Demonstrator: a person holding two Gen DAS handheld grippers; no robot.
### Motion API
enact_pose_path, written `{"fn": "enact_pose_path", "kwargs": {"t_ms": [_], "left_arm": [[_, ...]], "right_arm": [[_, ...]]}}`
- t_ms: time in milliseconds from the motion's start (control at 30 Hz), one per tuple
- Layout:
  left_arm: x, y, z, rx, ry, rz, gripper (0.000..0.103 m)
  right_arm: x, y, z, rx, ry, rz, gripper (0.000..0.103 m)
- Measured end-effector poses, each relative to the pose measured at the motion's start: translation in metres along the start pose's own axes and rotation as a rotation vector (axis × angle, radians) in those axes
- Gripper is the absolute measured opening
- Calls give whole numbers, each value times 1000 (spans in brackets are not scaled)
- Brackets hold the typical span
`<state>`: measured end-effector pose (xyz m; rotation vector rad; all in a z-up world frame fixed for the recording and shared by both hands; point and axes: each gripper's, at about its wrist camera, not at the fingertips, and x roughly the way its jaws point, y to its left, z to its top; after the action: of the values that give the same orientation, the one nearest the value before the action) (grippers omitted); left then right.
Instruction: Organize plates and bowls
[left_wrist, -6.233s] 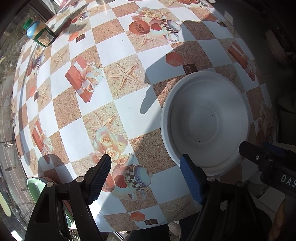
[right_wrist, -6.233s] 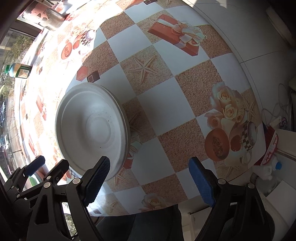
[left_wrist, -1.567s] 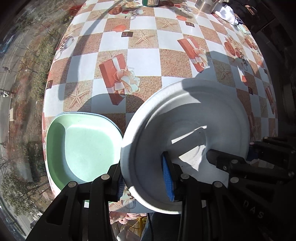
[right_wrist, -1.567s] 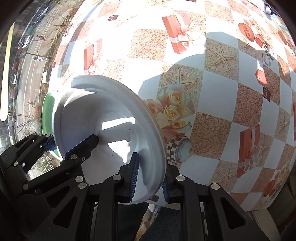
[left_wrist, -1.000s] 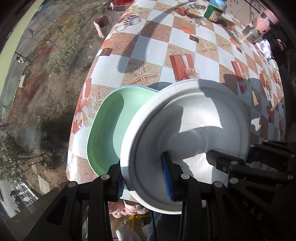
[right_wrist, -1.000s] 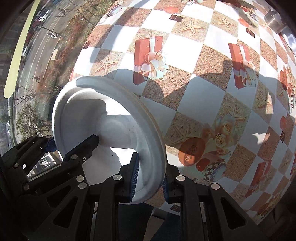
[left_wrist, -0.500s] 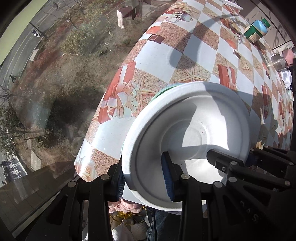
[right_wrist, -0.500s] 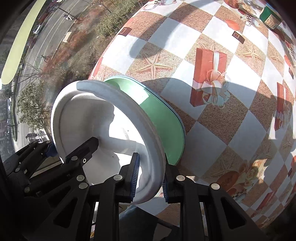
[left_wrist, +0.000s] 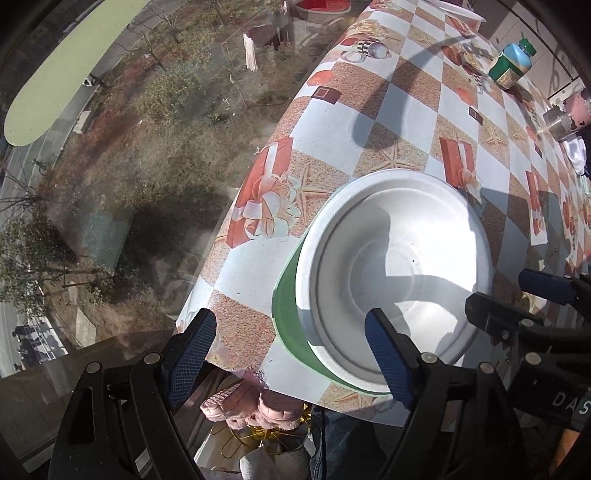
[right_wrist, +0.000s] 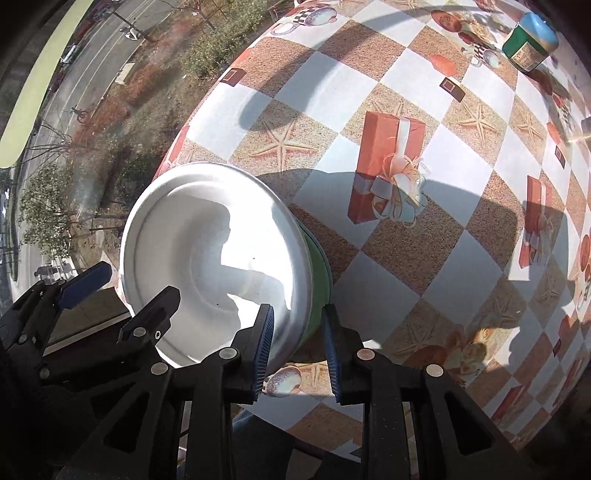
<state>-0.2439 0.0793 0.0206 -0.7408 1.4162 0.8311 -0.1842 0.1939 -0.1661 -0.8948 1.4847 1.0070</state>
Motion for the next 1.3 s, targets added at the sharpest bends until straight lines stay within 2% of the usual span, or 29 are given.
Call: {"fn": "enact_pose_path", "kwargs": {"t_ms": [33, 67, 133, 233, 267, 300, 367, 433, 500, 667, 933, 1300], "left_arm": [[-2, 1, -2, 1, -2, 23, 96], [-2, 1, -4, 4, -3, 49, 103], [-4, -2, -5, 17, 5, 59, 103], [-8, -7, -8, 42, -7, 49, 103], [-12, -10, -8, 54, -24, 55, 103], [-16, -13, -9, 70, -39, 62, 103], [-24, -18, -10, 105, -69, 74, 103], [-30, -22, -11, 125, -81, 54, 103], [-34, -25, -12, 137, -86, 34, 103], [-36, -32, -19, 172, -79, 17, 103], [-42, -42, -18, 207, -87, 40, 103], [-44, -40, -18, 204, -86, 57, 103]], "right_arm": [[-4, -3, -1, 10, -12, 3, 69], [-7, -7, -3, 22, -20, 30, 78], [-10, -9, -6, 43, -19, 76, 79], [-17, -9, -11, 45, -38, 69, 82], [-26, -16, -20, 42, -45, 64, 99], [-29, -16, -23, 41, -57, 65, 103], [-38, -12, -25, 37, -104, 64, 103], [-46, -8, -29, 21, -137, 30, 103], [-52, -7, -32, 4, -147, -22, 103], [-61, -15, -41, 39, -164, -26, 103], [-56, -25, -46, 98, -135, -27, 103], [-60, -18, -49, 64, -139, -22, 103]]}}
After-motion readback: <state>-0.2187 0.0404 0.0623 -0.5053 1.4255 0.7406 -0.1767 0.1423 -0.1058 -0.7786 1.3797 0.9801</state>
